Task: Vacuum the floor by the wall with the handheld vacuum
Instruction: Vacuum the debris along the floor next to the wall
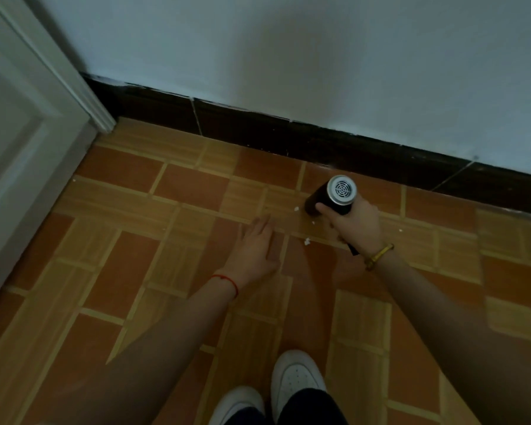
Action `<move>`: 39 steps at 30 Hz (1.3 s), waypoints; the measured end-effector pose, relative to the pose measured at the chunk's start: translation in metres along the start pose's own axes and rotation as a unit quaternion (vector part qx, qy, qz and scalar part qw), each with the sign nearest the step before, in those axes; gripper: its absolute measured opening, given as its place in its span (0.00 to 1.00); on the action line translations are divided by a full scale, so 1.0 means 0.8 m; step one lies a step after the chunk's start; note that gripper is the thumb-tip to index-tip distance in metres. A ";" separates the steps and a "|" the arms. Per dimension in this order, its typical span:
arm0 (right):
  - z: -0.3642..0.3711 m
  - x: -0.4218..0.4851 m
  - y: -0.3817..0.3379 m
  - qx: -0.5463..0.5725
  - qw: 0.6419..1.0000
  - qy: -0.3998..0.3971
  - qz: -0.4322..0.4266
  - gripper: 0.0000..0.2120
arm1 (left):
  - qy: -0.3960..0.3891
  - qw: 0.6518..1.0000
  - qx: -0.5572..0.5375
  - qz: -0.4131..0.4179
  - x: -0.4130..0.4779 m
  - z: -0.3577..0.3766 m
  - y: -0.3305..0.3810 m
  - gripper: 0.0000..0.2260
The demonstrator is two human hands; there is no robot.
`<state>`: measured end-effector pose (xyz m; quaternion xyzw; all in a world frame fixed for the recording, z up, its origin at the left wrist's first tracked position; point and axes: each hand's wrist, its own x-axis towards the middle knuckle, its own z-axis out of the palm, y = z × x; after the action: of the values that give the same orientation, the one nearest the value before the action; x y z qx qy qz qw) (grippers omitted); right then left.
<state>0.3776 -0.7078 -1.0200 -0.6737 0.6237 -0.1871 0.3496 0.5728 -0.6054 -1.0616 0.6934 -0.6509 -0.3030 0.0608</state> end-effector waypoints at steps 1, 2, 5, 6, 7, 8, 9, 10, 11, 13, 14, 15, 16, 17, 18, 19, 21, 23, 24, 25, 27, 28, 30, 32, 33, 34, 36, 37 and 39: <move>0.001 0.001 0.001 0.002 1.000 -0.005 -0.003 0.32 | -0.003 1.000 0.003 0.001 0.002 0.002 0.004 0.43; 0.002 0.002 0.002 0.000 1.000 -0.011 -0.005 0.32 | -0.005 1.000 0.008 0.003 0.005 0.004 0.007 0.43; 0.006 0.009 0.000 0.007 1.000 -0.023 -0.014 0.30 | -0.006 1.000 0.025 -0.005 0.011 0.009 0.006 0.42; 0.006 0.011 -0.001 0.015 0.999 -0.025 -0.013 0.29 | -0.004 1.000 0.023 -0.013 0.013 0.011 0.006 0.41; 0.007 0.013 -0.002 0.023 0.999 -0.031 -0.012 0.28 | -0.001 1.000 0.019 -0.021 0.015 0.011 0.005 0.41; 0.008 0.014 -0.001 0.027 0.999 -0.038 -0.011 0.28 | 0.002 1.000 0.014 -0.026 0.017 0.012 0.005 0.41; 0.010 0.015 0.000 0.029 0.998 -0.047 -0.008 0.28 | 0.004 1.000 0.010 -0.029 0.019 0.012 0.005 0.41; 0.011 0.015 0.001 0.034 0.998 -0.054 -0.003 0.28 | 0.006 1.000 0.007 -0.030 0.021 0.013 0.006 0.41; 0.012 0.015 0.002 0.043 0.997 -0.057 0.003 0.28 | 0.007 1.000 0.005 -0.030 0.022 0.013 0.006 0.41; 0.011 0.015 0.004 0.059 0.997 -0.055 0.011 0.28 | 0.010 1.000 0.000 -0.029 0.023 0.013 0.007 0.42; 0.009 0.015 0.004 0.061 0.997 -0.055 0.011 0.28 | 0.012 1.000 -0.003 -0.029 0.024 0.013 0.006 0.42; 0.007 0.013 0.005 0.058 0.997 -0.057 0.011 0.27 | 0.014 1.000 -0.005 -0.027 0.023 0.013 0.006 0.42; 0.004 0.012 0.007 0.052 0.997 -0.055 0.010 0.27 | 0.016 1.000 -0.005 -0.025 0.023 0.013 0.006 0.42; 0.001 0.010 0.010 0.042 0.998 -0.048 0.009 0.27 | 0.016 1.000 -0.002 -0.023 0.023 0.013 0.005 0.42; -0.003 0.007 0.013 0.032 0.999 -0.038 0.008 0.28 | 0.017 1.000 0.000 -0.021 0.022 0.013 0.005 0.42; -0.007 0.005 0.016 0.025 0.999 -0.032 0.009 0.28 | 0.017 1.000 0.000 -0.021 0.022 0.014 0.005 0.41; -0.014 -0.002 0.022 0.020 0.999 -0.037 0.012 0.28 | 0.017 1.000 -0.003 -0.020 0.022 0.015 0.004 0.41; -0.018 -0.010 0.025 0.010 0.999 -0.042 0.010 0.29 | 0.014 1.000 -0.004 -0.019 0.022 0.017 0.005 0.42; -0.019 -0.014 0.026 0.003 0.999 -0.039 0.010 0.30 | 0.013 1.000 -0.002 -0.017 0.022 0.018 0.007 0.42; -0.019 -0.017 0.026 -0.003 0.999 -0.039 0.011 0.30 | 0.011 1.000 -0.001 -0.016 0.022 0.019 0.008 0.41; -0.019 -0.022 0.026 -0.001 0.999 -0.045 0.009 0.29 | 0.006 1.000 -0.001 -0.016 0.022 0.020 0.011 0.41; -0.020 -0.024 0.026 -0.004 0.999 -0.044 0.006 0.27 | 0.006 1.000 0.001 -0.015 0.022 0.022 0.012 0.41; -0.023 -0.030 0.025 -0.012 0.999 -0.039 -0.001 0.25 | 0.007 1.000 0.005 -0.013 0.022 0.024 0.014 0.41; -0.026 -0.037 0.025 0.003 0.998 -0.056 0.001 0.23 | 0.008 1.000 0.011 -0.012 0.024 0.025 0.015 0.41; -0.026 -0.042 0.026 0.006 0.997 -0.071 0.004 0.21 | 0.008 1.000 0.015 -0.011 0.025 0.026 0.015 0.41; -0.026 -0.047 0.027 0.005 0.997 -0.082 0.005 0.19 | 0.008 1.000 0.018 -0.010 0.025 0.027 0.016 0.41; -0.024 -0.055 0.030 0.002 0.997 -0.081 -0.001 0.17 | 0.009 1.000 0.022 -0.008 0.027 0.029 0.018 0.42; -0.023 -0.059 0.031 0.004 0.997 -0.077 -0.005 0.16 | 0.008 1.000 0.022 -0.007 0.027 0.029 0.021 0.42; -0.022 -0.064 0.032 0.007 0.997 -0.077 -0.012 0.21 | 0.006 1.000 0.022 -0.003 0.028 0.032 0.026 0.42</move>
<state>0.3395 -0.6617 -1.0168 -0.6911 0.5856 -0.1429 0.3987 0.5417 -0.6214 -1.0798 0.6984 -0.6551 -0.2843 0.0485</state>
